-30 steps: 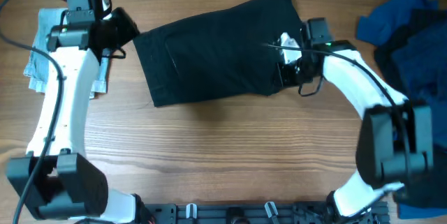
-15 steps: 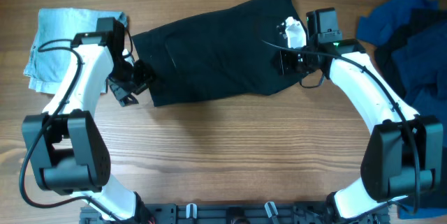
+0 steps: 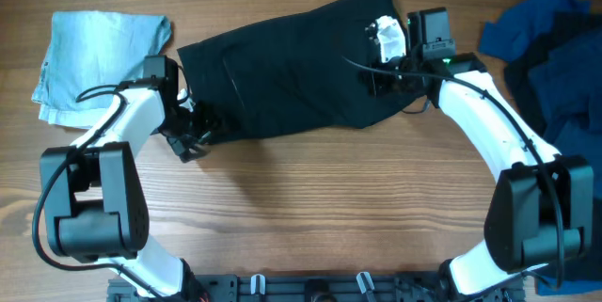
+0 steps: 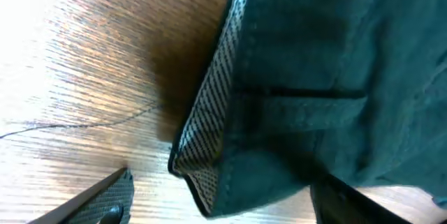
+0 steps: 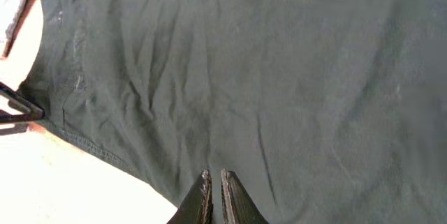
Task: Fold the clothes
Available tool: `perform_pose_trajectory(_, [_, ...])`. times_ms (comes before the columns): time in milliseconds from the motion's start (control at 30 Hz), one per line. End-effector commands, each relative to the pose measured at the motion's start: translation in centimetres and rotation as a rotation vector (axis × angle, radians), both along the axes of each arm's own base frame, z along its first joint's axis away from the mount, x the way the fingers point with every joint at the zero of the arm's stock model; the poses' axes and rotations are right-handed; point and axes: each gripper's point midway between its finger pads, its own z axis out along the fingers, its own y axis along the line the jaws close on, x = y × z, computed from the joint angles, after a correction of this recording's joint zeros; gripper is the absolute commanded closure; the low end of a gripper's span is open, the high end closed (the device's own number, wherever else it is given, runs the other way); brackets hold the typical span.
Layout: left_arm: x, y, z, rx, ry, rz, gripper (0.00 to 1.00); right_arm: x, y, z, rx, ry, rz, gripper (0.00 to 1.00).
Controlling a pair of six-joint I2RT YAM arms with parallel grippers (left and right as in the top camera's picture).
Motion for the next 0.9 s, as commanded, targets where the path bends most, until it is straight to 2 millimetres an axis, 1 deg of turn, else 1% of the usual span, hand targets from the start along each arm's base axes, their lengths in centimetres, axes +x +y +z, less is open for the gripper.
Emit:
perform_pose_trajectory(0, [0.2,-0.3,-0.7,-0.022,0.006,0.069,0.17,0.6,0.8,0.8,-0.004,-0.052,0.033,0.94])
perform_pose_trajectory(133, [2.1,0.3,-0.5,-0.027,-0.061,0.110,0.15,0.6,1.2,0.9,-0.003,-0.056,0.041,0.94])
perform_pose_trajectory(233, [2.8,0.5,-0.5,-0.019,-0.092,0.112,0.13,0.5,1.2,0.9,-0.003,-0.055,0.040,0.93])
perform_pose_trajectory(367, [2.8,1.8,-1.0,0.063,-0.094,0.117,0.07,0.6,1.2,0.8,-0.002,-0.054,0.038,0.93])
perform_pose_trajectory(433, [2.8,1.7,-1.2,0.062,-0.088,0.114,0.07,0.7,1.2,0.8,0.002,-0.052,0.031,0.84])
perform_pose_trajectory(467, [2.6,1.7,-1.5,0.062,-0.078,0.113,0.07,0.9,1.3,0.6,0.009,-0.045,0.019,0.83])
perform_pose_trajectory(533, [2.4,1.7,-2.3,0.061,-0.058,0.112,0.07,1.2,1.6,0.1,0.017,-0.040,0.013,0.83])
perform_pose_trajectory(567, [2.2,1.7,-3.3,0.061,-0.033,0.111,0.08,1.3,2.2,-0.3,0.022,-0.037,0.017,0.84])
perform_pose_trajectory(633, [2.0,1.6,-4.4,0.060,-0.008,0.111,0.12,1.3,3.2,-0.7,0.028,-0.041,0.033,0.86])
perform_pose_trajectory(667, [1.7,1.6,-5.0,0.057,0.008,0.110,0.19,1.3,4.0,-0.8,0.037,-0.038,0.030,0.87])
perform_pose_trajectory(700, [1.6,1.6,-5.4,0.056,0.020,0.110,0.28,1.3,4.8,-0.9,0.045,-0.038,0.030,0.87])
perform_pose_trajectory(767, [1.5,1.5,-5.5,0.056,0.025,0.109,0.43,1.4,6.4,-1.3,0.057,-0.043,0.029,0.88])
perform_pose_trajectory(800, [1.5,1.6,-5.5,0.056,0.023,0.109,0.45,1.6,6.7,-1.7,0.045,-0.036,0.000,0.89])
perform_pose_trajectory(867, [1.5,1.6,-5.5,0.058,0.017,0.094,0.45,1.9,6.8,-3.0,-0.025,-0.049,-0.032,0.89])
